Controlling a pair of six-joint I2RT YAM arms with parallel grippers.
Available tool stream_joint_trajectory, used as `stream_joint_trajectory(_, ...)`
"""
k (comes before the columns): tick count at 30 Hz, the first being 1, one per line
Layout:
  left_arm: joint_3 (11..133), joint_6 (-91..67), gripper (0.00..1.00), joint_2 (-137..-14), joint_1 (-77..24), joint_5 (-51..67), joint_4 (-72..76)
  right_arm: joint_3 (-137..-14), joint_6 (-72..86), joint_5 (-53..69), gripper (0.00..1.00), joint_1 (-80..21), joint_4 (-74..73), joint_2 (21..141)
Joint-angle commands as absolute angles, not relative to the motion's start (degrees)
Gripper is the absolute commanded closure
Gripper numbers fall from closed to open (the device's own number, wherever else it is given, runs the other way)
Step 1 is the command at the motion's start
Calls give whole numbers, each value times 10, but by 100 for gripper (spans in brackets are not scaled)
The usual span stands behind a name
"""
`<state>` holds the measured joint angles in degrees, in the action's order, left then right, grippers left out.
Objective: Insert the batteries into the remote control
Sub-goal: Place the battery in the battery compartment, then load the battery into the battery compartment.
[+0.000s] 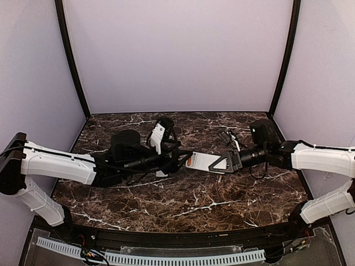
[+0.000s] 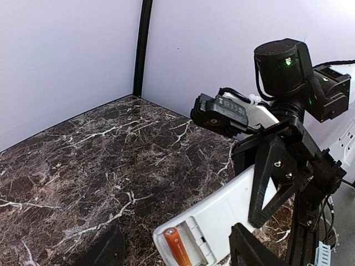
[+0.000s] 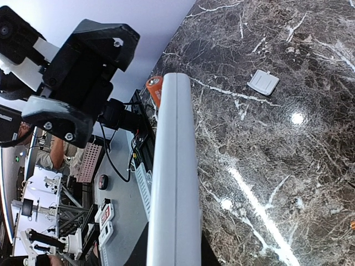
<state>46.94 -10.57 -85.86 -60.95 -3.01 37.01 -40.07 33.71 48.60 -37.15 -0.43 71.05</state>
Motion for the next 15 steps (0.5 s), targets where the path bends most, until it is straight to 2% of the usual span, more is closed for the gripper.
stream_joint_trajectory(1,493,-50,33,-807,-599,36,263,-427,296,485,100,-378,-35,711)
stream_joint_trajectory(8,509,111,37,-780,-590,85,142,-431,259,523,100,-378,-63,721)
stream_joint_trajectory(11,521,92,39,-790,-588,66,126,-425,261,545,100,-379,-49,725)
stream_joint_trajectory(15,509,1,37,-792,-569,128,163,-416,271,571,100,-379,-21,723)
